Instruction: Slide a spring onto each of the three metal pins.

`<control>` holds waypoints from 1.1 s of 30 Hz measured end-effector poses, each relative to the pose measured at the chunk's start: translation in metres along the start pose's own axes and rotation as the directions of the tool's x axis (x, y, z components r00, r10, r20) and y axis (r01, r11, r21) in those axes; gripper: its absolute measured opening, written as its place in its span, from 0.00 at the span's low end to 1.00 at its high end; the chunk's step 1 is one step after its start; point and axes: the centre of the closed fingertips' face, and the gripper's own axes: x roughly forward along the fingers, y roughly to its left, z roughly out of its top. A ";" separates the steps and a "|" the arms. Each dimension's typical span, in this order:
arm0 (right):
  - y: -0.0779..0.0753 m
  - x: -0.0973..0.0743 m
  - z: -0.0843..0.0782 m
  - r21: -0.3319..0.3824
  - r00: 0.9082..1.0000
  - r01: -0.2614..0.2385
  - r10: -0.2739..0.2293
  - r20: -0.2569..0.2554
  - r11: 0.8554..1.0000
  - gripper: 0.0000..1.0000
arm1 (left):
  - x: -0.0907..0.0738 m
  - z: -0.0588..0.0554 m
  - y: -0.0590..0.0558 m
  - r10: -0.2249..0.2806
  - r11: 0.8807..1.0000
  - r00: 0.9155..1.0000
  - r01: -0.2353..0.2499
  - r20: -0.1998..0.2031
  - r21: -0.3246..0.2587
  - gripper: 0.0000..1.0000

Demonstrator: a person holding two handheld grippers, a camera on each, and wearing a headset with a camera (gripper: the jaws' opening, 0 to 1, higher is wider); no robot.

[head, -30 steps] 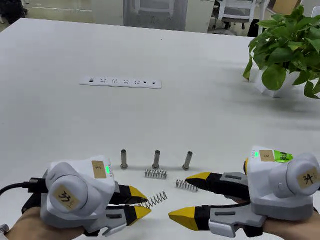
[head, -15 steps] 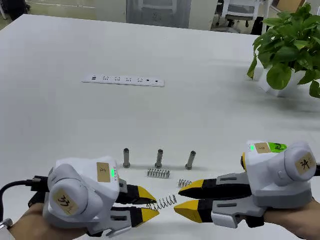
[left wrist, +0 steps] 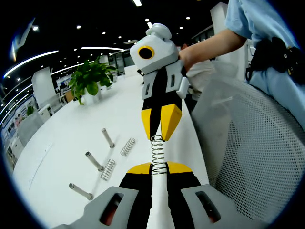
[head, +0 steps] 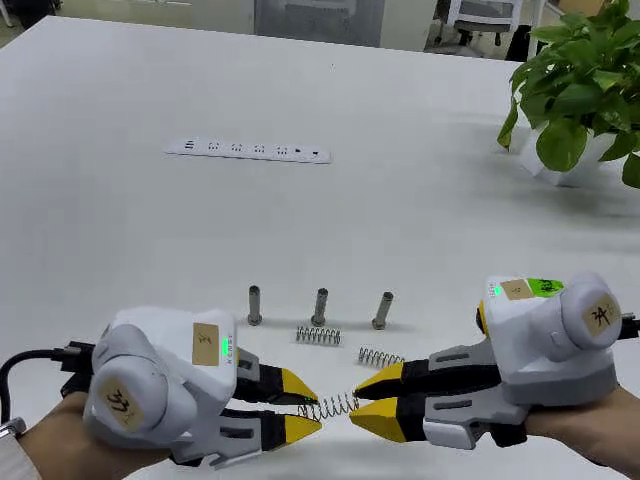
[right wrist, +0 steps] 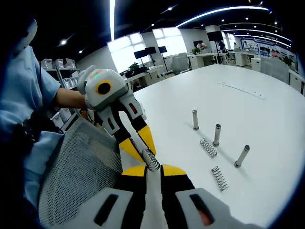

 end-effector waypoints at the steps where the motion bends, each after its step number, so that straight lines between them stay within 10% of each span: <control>1: 0.001 0.000 -0.001 0.003 1.000 -0.006 0.006 -0.004 1.000 0.12 | 0.000 0.000 0.000 -0.001 1.000 1.000 0.001 -0.001 0.003 0.10; 33: 0.019 -0.002 0.015 -0.129 0.999 0.003 -0.008 -0.034 0.992 0.11 | 0.008 0.000 -0.008 -0.022 0.999 1.000 0.021 -0.020 -0.041 0.09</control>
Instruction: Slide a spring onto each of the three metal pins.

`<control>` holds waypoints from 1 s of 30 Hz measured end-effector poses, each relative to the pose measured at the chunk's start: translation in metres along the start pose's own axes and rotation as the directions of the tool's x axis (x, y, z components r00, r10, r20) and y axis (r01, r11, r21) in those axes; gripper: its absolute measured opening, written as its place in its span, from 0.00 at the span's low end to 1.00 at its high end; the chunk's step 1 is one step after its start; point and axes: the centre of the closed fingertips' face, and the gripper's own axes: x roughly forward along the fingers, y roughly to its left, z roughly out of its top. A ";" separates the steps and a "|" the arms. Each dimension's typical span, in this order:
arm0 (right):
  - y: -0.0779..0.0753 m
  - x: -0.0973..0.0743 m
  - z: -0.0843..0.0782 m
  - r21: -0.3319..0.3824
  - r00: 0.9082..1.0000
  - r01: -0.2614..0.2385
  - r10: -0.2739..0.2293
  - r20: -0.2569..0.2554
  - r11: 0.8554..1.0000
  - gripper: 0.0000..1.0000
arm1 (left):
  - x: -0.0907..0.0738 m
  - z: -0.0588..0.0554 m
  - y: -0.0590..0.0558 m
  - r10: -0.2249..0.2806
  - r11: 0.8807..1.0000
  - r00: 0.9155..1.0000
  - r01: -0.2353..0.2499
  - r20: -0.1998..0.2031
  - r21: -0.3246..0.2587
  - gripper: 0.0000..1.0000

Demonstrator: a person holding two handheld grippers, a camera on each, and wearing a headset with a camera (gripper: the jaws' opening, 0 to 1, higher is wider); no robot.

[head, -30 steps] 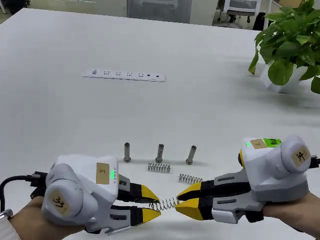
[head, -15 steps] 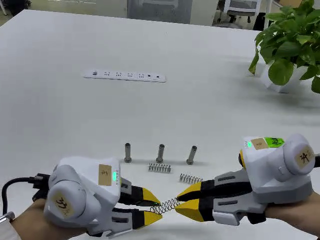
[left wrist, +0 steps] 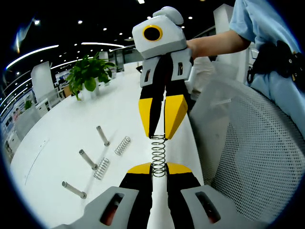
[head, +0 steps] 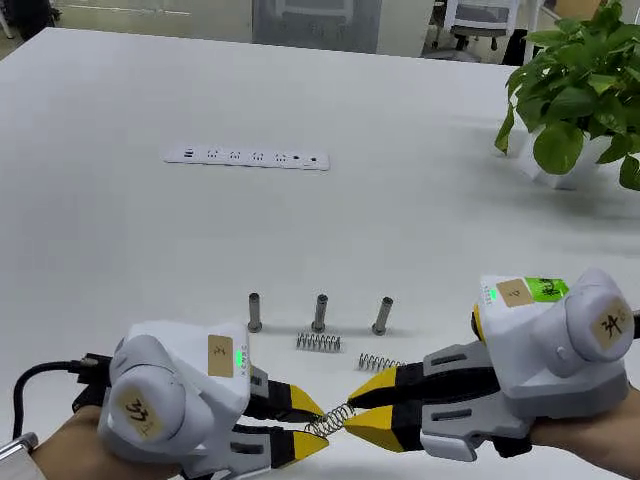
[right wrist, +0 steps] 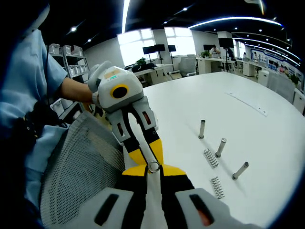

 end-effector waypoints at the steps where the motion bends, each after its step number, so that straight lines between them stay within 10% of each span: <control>1: 0.001 0.000 0.001 -0.003 1.000 -0.001 0.001 0.001 1.000 0.11 | 0.000 0.000 -0.001 -0.002 1.000 1.000 0.002 0.001 -0.005 0.09; 17: 0.003 0.000 -0.005 -0.119 0.997 -0.030 0.021 -0.075 0.992 0.16 | 0.004 0.000 -0.002 -0.004 1.000 1.000 0.004 -0.002 -0.029 0.09; 19: 0.002 0.001 -0.011 -0.181 0.990 -0.046 0.020 -0.142 0.982 0.29 | 0.005 0.000 -0.003 -0.011 1.000 1.000 0.011 -0.011 -0.022 0.09; 30: 0.009 0.009 -0.015 -0.351 0.948 -0.171 0.057 -0.313 0.921 0.21 | 0.009 0.003 -0.007 -0.028 0.999 0.999 0.027 -0.016 -0.018 0.09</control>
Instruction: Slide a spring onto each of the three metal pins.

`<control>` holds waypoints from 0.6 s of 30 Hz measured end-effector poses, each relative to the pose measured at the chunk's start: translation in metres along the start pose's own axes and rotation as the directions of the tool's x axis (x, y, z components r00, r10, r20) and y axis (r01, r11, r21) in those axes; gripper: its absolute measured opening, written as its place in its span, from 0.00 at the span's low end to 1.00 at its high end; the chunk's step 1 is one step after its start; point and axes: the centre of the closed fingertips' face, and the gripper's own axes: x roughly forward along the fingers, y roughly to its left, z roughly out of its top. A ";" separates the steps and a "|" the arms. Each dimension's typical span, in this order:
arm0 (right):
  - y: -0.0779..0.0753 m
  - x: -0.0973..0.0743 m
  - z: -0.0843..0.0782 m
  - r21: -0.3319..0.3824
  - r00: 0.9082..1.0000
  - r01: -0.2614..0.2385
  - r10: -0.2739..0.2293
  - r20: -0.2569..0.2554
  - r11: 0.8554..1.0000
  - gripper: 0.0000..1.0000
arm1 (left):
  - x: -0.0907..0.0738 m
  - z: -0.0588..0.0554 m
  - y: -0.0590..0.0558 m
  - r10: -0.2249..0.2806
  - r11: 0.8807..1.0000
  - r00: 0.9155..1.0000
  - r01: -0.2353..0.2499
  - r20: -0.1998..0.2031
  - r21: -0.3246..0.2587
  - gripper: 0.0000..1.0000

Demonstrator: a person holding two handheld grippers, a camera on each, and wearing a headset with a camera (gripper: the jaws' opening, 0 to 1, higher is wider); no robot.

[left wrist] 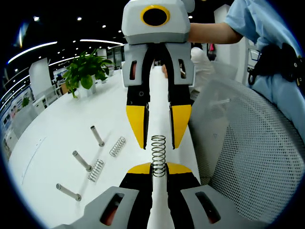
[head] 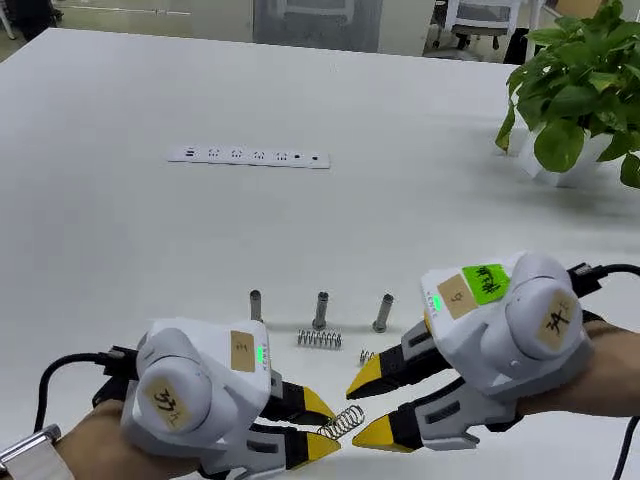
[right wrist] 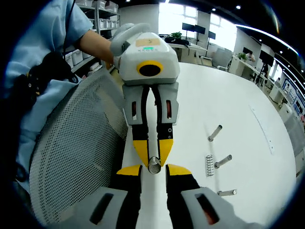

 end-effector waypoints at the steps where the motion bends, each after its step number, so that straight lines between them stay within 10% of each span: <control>1: 0.000 0.002 0.000 -0.008 1.000 -0.006 0.006 -0.005 1.000 0.20 | 0.000 0.000 0.000 0.000 1.000 1.000 0.000 0.000 -0.001 0.09; 18: 0.003 0.012 -0.006 -0.072 0.996 -0.057 0.052 -0.078 0.996 0.13 | 0.002 0.004 -0.003 -0.013 1.000 1.000 0.013 0.003 0.001 0.09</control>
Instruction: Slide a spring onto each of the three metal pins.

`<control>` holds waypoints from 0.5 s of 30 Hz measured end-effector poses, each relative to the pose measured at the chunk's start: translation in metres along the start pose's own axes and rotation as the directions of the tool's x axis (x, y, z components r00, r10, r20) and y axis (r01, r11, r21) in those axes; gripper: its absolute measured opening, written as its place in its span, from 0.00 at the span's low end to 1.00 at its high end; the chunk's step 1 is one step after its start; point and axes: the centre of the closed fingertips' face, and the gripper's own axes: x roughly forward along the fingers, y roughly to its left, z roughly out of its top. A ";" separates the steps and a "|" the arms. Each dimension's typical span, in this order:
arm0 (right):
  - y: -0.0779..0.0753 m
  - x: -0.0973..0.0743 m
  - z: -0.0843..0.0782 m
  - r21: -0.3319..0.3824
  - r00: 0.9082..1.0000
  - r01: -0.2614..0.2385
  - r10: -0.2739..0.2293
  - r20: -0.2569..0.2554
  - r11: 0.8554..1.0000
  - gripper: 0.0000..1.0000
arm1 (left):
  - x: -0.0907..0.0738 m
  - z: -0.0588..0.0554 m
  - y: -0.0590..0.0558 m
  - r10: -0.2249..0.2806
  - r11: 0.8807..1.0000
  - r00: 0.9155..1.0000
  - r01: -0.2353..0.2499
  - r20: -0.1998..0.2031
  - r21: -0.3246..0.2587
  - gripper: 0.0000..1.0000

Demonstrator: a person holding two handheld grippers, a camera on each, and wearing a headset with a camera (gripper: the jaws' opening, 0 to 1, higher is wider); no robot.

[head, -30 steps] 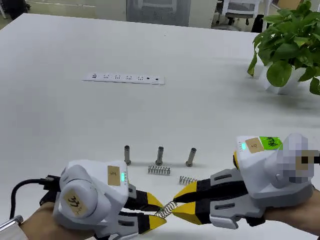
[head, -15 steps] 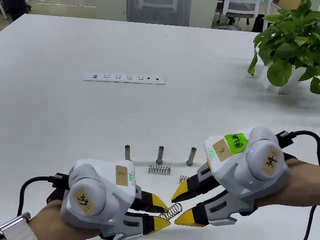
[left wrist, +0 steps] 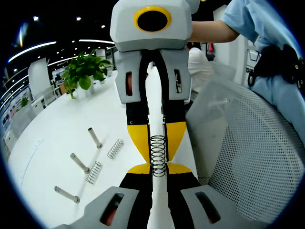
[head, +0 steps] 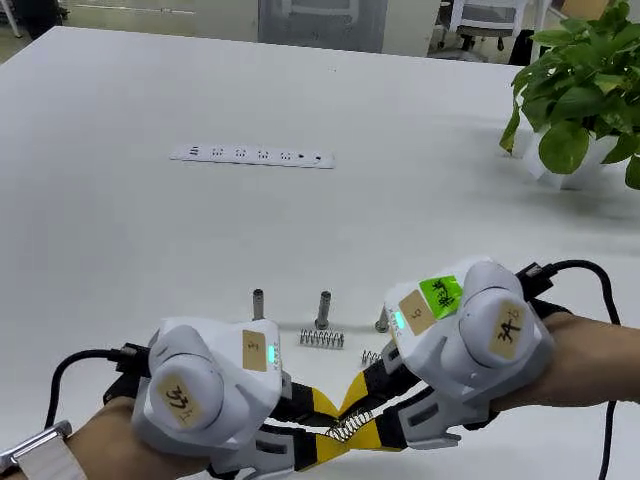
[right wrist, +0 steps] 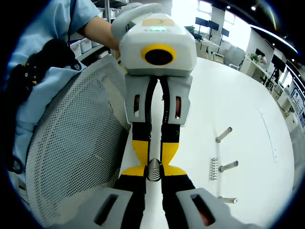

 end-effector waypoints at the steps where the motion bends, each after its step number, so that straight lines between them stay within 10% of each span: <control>1: 0.000 0.000 0.000 0.000 1.000 0.000 0.000 -0.002 1.000 0.13 | 0.000 0.000 0.000 0.000 1.000 1.000 0.000 -0.001 0.000 0.09; 15: -0.003 -0.003 0.004 -0.002 1.000 0.007 -0.007 -0.003 1.000 0.12 | -0.003 0.002 0.002 0.001 1.000 1.000 0.000 0.012 -0.008 0.09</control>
